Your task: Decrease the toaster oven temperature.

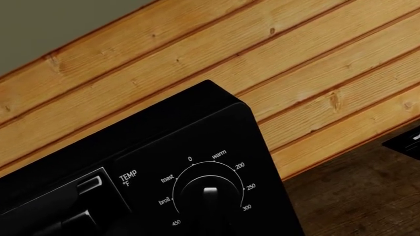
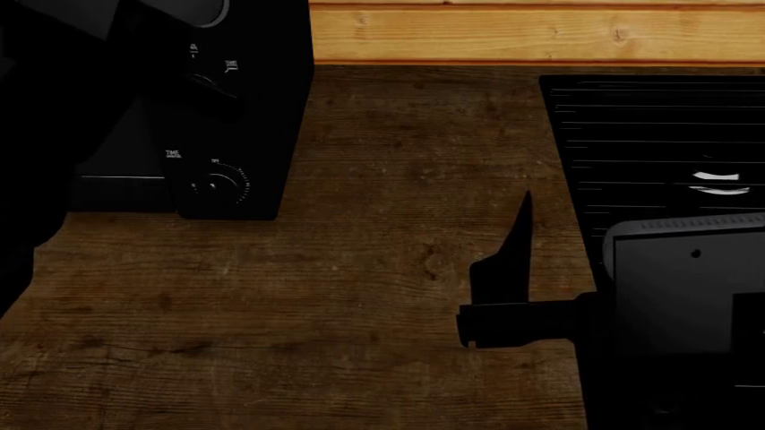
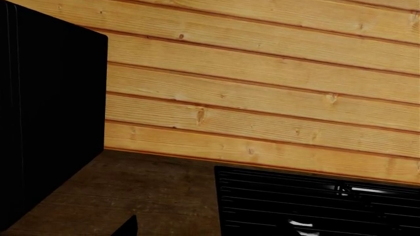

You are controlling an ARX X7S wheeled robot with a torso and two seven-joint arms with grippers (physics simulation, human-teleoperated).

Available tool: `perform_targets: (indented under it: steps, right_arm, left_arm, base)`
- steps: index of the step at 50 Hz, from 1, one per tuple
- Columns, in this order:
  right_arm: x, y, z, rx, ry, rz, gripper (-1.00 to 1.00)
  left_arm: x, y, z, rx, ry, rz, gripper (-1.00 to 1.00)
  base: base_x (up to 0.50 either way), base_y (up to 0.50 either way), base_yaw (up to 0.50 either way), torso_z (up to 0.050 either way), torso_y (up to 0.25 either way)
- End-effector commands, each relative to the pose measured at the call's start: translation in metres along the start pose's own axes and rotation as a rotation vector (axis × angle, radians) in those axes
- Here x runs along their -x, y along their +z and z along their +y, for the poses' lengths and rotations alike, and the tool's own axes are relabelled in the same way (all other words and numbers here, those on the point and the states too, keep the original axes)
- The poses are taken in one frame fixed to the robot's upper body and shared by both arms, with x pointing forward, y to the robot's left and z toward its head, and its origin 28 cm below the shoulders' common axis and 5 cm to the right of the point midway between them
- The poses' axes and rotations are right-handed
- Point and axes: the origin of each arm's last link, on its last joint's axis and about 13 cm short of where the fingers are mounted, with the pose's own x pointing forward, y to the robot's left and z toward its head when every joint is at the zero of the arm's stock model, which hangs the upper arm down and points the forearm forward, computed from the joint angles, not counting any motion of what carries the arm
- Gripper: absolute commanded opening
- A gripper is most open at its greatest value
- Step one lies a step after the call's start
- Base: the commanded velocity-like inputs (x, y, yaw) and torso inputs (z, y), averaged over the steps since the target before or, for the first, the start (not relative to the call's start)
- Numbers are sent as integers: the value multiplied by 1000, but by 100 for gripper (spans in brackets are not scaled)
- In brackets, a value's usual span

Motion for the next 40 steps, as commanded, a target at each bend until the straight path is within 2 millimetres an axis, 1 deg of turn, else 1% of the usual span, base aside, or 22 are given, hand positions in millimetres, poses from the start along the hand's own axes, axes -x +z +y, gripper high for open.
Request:
perform_targets:
  steps: [1,8,30,40]
  right_arm:
    - [0,-1,0,0,2,2,100]
    - [0,-1,0,0,3,5,100]
    - [0,-1,1,6,4,9,100]
    - [0,-2,1,5,7,12,100]
  left_arm:
    - [-1,3,0,19,15,-1,-100]
    - [-1,4,0,23,27,-9,-100]
    - [-4,5,2,193,74,16,-100]
    - [-5,2,1,225,103,26,-100]
  base:
    - [0,0,-3,0,0]
    - [4,0,-2,0,0]
    - [4,0,-2,0,0]
    - [3,0,-1,0,0]
